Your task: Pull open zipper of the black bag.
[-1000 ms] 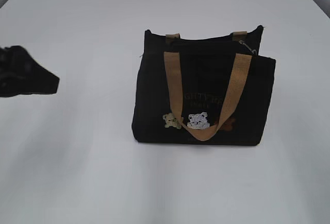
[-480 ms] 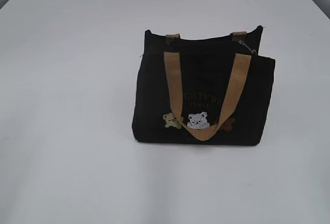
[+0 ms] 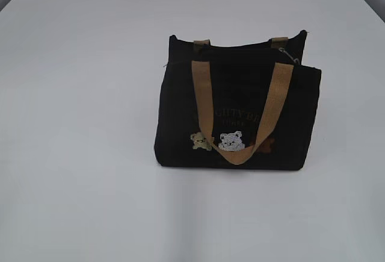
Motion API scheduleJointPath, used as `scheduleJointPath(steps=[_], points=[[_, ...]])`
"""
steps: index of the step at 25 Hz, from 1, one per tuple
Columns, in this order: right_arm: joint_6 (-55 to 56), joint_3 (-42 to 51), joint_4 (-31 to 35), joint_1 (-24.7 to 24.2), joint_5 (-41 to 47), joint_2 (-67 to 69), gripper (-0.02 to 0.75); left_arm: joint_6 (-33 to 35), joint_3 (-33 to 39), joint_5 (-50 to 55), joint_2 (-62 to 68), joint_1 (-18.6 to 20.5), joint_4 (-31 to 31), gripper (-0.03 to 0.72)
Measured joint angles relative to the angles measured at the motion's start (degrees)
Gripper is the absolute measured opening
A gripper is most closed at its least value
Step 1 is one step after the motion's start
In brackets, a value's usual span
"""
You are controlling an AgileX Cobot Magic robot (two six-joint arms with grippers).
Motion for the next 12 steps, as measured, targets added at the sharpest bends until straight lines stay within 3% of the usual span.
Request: scheduleJointPath(steps=[12], points=[[-0.4, 0.1, 0.9, 0.0, -0.3, -0.8, 0.298, 0.7, 0.1, 0.4, -4.8, 0.0, 0.0, 0.341]])
